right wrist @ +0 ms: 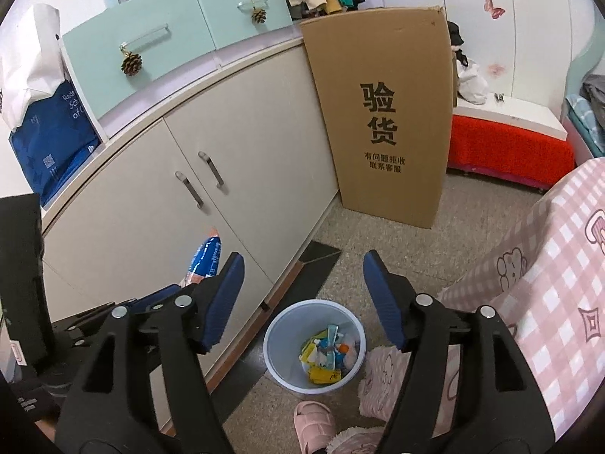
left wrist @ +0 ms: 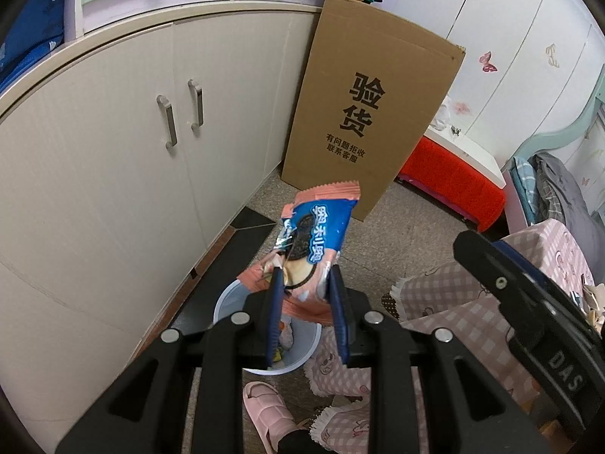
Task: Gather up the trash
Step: 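Carry both items over the wastebasket and open both grippers, then move both grippers back over the table toward the remaining trash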
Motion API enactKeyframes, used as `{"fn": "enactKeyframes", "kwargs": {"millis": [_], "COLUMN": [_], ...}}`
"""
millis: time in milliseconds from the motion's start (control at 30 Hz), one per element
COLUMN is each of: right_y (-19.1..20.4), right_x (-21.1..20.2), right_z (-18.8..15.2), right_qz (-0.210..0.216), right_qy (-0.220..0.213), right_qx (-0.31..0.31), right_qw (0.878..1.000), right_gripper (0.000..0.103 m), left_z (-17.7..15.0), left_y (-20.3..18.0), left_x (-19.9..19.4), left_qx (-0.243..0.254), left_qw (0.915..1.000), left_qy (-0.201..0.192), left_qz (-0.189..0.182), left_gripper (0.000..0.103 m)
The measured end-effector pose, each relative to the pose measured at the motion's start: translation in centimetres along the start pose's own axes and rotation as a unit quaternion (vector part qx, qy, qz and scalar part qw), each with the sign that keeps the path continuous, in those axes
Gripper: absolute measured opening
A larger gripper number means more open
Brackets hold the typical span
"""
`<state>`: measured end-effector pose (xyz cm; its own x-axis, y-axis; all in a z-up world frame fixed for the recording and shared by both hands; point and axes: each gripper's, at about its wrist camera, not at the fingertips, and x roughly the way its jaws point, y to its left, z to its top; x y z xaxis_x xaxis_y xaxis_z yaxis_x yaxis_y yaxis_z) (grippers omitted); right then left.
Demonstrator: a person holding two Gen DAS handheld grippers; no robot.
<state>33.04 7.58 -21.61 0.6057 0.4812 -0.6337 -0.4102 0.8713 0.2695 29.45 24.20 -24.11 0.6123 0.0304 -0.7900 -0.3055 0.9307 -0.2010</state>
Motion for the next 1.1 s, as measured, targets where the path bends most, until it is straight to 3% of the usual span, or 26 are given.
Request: {"fn": "enactKeyframes", "kwargs": {"millis": [367,400,500,833,1100], "right_y": [-0.9,-0.9,-0.9,-1.1,-1.3], "right_x": [-0.6,-0.7,-0.7,-0.9,-6.0], "right_z": [0.1,0.1,0.1,0.6,1.0], "right_qz": [0.002,0.002,0.002,0.003,0.007], "right_qy": [-0.022,-0.022,-0.021,-0.014,-0.038], "right_qx": [0.030,0.031,0.033,0.053,0.064], "right_qw": [0.999,0.999,0.999,0.998,0.997], "right_gripper": [0.069,0.069,0.069,0.071,0.071], "left_z": [0.6,0.6,0.6,1.0,0.7], "left_y": [-1.0,-1.0,-1.3,-1.7,-3.9], "left_x": [0.3,0.3,0.1,-1.7,-6.2], "left_qx": [0.006,0.003,0.003,0.004,0.022], "left_qw": [0.9998,0.9997,0.9993,0.9988,0.9977], "left_qy": [-0.008,-0.010,-0.021,-0.034,-0.062], "left_qz": [0.020,0.021,0.030,0.035,0.019], "left_gripper": [0.027,0.030,0.053,0.054,0.058]}}
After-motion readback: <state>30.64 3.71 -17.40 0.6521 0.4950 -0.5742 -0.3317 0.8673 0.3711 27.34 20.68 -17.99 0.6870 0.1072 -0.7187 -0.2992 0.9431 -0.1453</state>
